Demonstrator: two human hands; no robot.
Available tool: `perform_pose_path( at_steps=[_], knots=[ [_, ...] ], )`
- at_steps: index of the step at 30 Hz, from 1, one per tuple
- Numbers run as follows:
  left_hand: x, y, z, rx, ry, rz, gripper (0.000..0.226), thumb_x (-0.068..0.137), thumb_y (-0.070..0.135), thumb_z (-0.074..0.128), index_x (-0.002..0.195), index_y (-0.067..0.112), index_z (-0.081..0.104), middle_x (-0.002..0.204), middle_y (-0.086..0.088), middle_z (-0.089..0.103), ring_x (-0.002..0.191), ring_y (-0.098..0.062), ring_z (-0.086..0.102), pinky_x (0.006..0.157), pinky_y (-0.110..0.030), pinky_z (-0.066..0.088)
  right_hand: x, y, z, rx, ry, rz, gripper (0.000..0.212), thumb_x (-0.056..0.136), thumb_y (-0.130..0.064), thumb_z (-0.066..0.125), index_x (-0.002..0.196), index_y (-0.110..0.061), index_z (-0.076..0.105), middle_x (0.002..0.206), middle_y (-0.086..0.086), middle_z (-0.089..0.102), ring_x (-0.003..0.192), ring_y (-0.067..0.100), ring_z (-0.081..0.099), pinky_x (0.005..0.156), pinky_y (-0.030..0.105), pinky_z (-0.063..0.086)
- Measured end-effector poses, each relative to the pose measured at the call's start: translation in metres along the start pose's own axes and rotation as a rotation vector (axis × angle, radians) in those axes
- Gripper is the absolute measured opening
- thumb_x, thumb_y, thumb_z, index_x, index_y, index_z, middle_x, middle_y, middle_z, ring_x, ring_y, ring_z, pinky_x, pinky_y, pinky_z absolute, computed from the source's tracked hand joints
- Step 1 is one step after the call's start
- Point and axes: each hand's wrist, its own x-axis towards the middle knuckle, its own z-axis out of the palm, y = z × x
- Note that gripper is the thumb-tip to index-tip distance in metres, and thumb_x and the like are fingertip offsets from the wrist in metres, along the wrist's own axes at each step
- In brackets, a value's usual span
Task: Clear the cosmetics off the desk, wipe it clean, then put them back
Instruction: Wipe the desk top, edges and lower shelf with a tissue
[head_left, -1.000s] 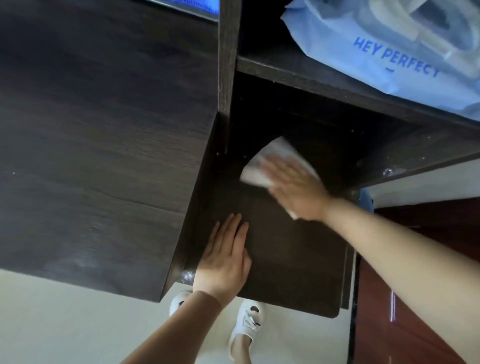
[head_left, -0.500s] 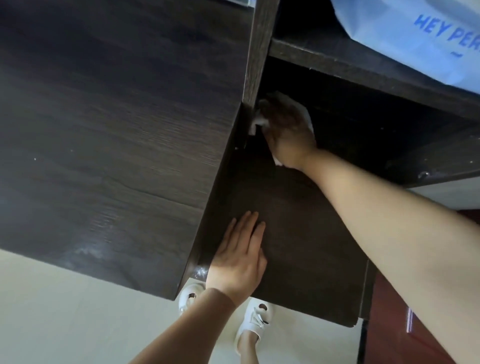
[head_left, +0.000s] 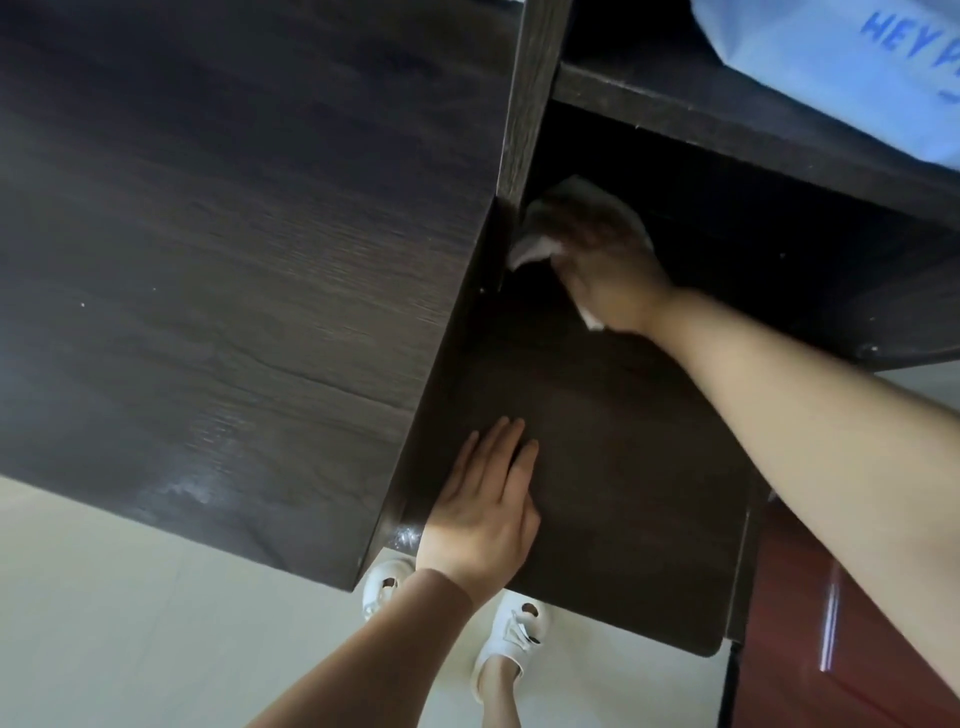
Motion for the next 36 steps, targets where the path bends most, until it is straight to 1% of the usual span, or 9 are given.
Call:
perform_pose_path(
  at_steps=[4, 12, 17, 21, 23, 25, 28, 31, 36],
  knots=[
    [0.000, 0.000, 0.000, 0.018, -0.010, -0.001, 0.044, 0.084, 0.020, 0.039, 0.125, 0.005, 0.048, 0.134, -0.015, 0.051, 0.131, -0.023, 0.034, 0.114, -0.037, 0.015, 0.003, -0.022, 0.017, 0.080, 0.050, 0.216, 0.054, 0.094, -0.033, 0.027, 0.144, -0.016, 0.028, 0.155, 0.009, 0.021, 0.143, 0.024, 0.019, 0.118, 0.039, 0.007],
    [-0.001, 0.001, -0.006, -0.027, -0.004, 0.004, 0.043, 0.082, 0.017, 0.042, 0.121, 0.003, 0.054, 0.128, -0.018, 0.055, 0.125, -0.030, 0.047, 0.111, -0.040, 0.022, -0.075, -0.088, 0.030, 0.106, -0.029, -0.163, 0.047, 0.092, -0.025, 0.037, 0.137, -0.011, 0.041, 0.144, 0.010, 0.043, 0.133, 0.024, 0.038, 0.113, 0.034, 0.017],
    [-0.012, 0.001, -0.009, -0.024, -0.002, 0.091, 0.044, 0.076, 0.015, 0.041, 0.116, 0.005, 0.059, 0.124, -0.015, 0.058, 0.121, -0.028, 0.050, 0.112, -0.041, 0.023, -0.050, -0.077, 0.032, 0.065, 0.006, -0.066, 0.050, 0.094, -0.029, 0.036, 0.141, -0.011, 0.034, 0.149, 0.009, 0.036, 0.137, 0.027, 0.033, 0.113, 0.043, 0.022],
    [-0.064, 0.004, -0.026, -0.232, -0.036, 0.103, 0.036, 0.074, 0.008, 0.043, 0.107, 0.012, 0.058, 0.103, -0.008, 0.064, 0.095, -0.020, 0.053, 0.083, -0.028, 0.046, -0.082, -0.124, 0.045, 0.149, 0.015, 0.102, 0.055, 0.095, -0.029, 0.030, 0.146, -0.010, 0.021, 0.155, 0.008, 0.020, 0.144, 0.022, 0.015, 0.118, 0.043, 0.010],
    [-0.100, -0.011, -0.036, -0.360, 0.022, -0.070, 0.030, 0.076, 0.010, 0.041, 0.100, 0.018, 0.054, 0.094, -0.003, 0.062, 0.087, -0.015, 0.051, 0.072, -0.024, 0.043, -0.112, -0.152, 0.053, 0.089, -0.021, -0.003, 0.057, 0.092, -0.032, 0.026, 0.144, -0.009, 0.026, 0.153, 0.010, 0.026, 0.142, 0.024, 0.021, 0.117, 0.043, 0.011],
    [-0.120, -0.030, -0.047, -0.525, 0.163, -0.467, 0.030, 0.079, 0.011, 0.037, 0.100, 0.024, 0.054, 0.096, -0.001, 0.059, 0.088, -0.015, 0.054, 0.070, -0.019, 0.042, -0.148, -0.170, 0.060, -0.018, -0.056, -0.152, 0.057, 0.092, -0.034, 0.029, 0.143, -0.010, 0.028, 0.151, 0.007, 0.030, 0.140, 0.022, 0.026, 0.114, 0.043, 0.013],
    [-0.108, -0.053, -0.058, -0.700, 0.264, -0.960, 0.046, 0.086, -0.005, 0.034, 0.125, 0.015, 0.045, 0.120, -0.004, 0.053, 0.110, -0.017, 0.051, 0.082, -0.018, 0.037, -0.191, -0.176, 0.069, -0.141, -0.101, -0.307, 0.053, 0.097, -0.034, 0.025, 0.145, -0.012, 0.023, 0.153, 0.002, 0.023, 0.141, 0.017, 0.019, 0.113, 0.041, 0.017],
    [-0.088, -0.066, -0.060, -0.869, 0.181, -0.972, 0.058, 0.088, -0.009, 0.028, 0.140, 0.015, 0.032, 0.141, 0.003, 0.040, 0.130, -0.009, 0.035, 0.109, -0.028, 0.028, -0.202, -0.174, 0.072, -0.161, -0.079, -0.323, 0.050, 0.098, -0.031, 0.020, 0.144, -0.012, 0.026, 0.152, 0.003, 0.029, 0.141, 0.017, 0.019, 0.114, 0.038, 0.016],
    [-0.094, -0.078, -0.058, -0.896, 0.153, -0.977, 0.059, 0.086, -0.011, 0.027, 0.138, 0.015, 0.037, 0.138, 0.000, 0.045, 0.128, -0.010, 0.039, 0.104, -0.027, 0.031, -0.194, -0.234, 0.089, -0.102, -0.014, -0.245, 0.048, 0.098, -0.025, 0.019, 0.139, -0.013, 0.040, 0.146, 0.002, 0.041, 0.138, 0.016, 0.027, 0.111, 0.036, 0.023]
  ],
)
